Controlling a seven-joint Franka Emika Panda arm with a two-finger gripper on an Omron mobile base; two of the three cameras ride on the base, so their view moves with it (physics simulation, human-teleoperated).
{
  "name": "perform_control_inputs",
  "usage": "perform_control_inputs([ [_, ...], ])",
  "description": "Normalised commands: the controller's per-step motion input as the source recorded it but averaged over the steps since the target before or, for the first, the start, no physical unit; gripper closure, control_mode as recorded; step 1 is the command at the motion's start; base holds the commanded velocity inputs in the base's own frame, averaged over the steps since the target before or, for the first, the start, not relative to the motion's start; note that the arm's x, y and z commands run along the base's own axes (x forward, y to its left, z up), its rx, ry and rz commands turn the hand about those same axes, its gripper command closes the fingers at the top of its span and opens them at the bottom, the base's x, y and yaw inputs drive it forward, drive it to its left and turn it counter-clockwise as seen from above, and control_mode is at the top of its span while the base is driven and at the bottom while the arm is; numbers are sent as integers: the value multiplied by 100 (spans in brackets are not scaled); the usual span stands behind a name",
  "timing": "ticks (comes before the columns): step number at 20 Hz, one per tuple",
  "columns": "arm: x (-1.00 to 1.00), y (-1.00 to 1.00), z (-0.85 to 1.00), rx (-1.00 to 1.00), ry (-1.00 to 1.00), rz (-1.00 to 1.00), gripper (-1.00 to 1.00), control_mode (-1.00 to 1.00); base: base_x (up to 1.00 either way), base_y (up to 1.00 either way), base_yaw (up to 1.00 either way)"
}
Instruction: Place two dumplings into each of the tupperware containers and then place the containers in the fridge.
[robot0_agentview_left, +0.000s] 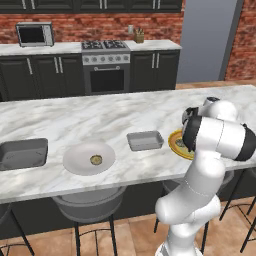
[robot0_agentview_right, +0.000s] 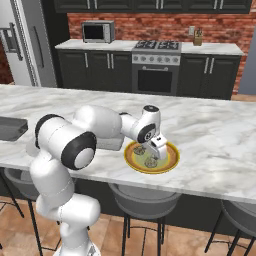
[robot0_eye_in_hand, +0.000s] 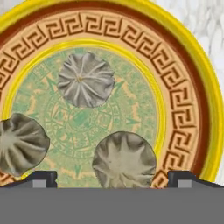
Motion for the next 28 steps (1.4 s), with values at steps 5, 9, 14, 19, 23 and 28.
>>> perform_control_inputs([
  [5,52,-24,-28,0,0,0,-100,-100,0,0,0],
  [9,43,-9,-25,0,0,0,-100,-100,0,0,0],
  [14,39,-2,-42,0,-1,0,-100,-100,0,0,0],
  [19,45,-8,-40,0,-1,0,-100,-100,0,0,0],
  [23,13,0,-44,-3,0,0,100,-100,0,0,0],
  [28,-43,7,-57,-2,3,0,100,-100,0,0,0],
])
